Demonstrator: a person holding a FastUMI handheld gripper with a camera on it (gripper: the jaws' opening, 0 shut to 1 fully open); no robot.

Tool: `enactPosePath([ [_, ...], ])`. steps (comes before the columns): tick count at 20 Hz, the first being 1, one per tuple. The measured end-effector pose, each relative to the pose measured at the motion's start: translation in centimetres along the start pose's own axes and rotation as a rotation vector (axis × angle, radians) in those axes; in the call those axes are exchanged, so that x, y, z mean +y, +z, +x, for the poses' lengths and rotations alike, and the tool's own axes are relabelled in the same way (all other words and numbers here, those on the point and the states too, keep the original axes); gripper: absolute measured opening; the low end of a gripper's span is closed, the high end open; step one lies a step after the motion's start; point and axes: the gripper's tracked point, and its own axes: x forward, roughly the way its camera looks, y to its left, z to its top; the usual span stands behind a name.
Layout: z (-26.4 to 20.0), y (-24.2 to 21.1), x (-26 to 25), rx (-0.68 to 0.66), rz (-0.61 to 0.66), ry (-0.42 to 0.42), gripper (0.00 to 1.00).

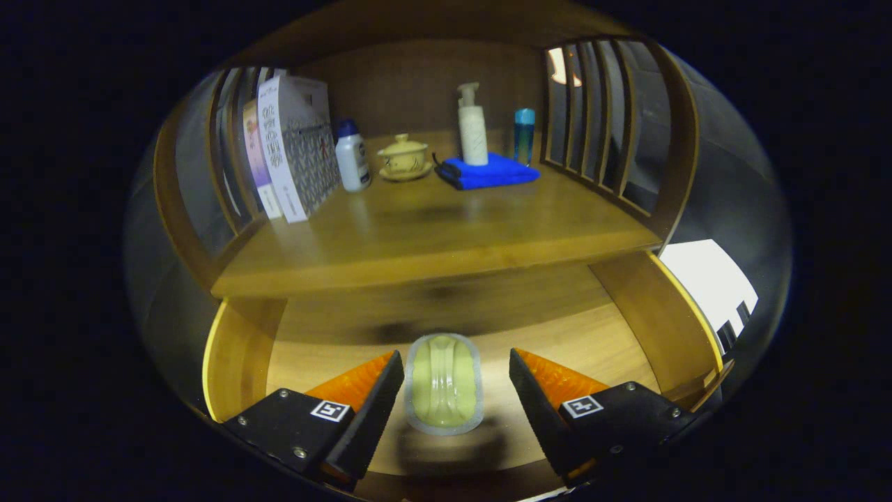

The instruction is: Pull open the drawer, take out the items inside it, and place them on the countertop above the cabinet.

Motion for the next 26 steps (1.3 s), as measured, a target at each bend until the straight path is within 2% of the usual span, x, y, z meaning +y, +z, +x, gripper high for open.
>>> enactPosePath([
  [4, 0.6, -0.9, 0.5, 0.036, -0.005, 0.014, 0.88],
  [7, 1.1, -1.5, 0.3, 0.066, -0.007, -0.01, 0.81],
  [11, 1.7, -2.6, 1.0, 0.091, -0.003, 0.0, 0.58],
  [12, 1.8, -2.8, 1.0, 0.095, -0.006, -0.002, 0.48],
  [14, 1.9, -3.0, 1.0, 0.098, -0.008, -0.01, 0.34],
  [17, 1.9, -3.1, 0.9, 0.091, 0.005, -0.019, 0.24],
  [21, 1.4, -3.0, 0.7, 0.052, -0.01, -0.017, 0.19],
  [22, 1.0, -3.6, 1.1, 0.035, -0.013, 0.004, 0.14],
  [24, 0.1, -4.1, 0.2, 0.019, -0.049, -0.021, 0.07],
  [26, -1.2, -4.2, 0.0, -0.01, -0.061, -0.021, 0.07],
])
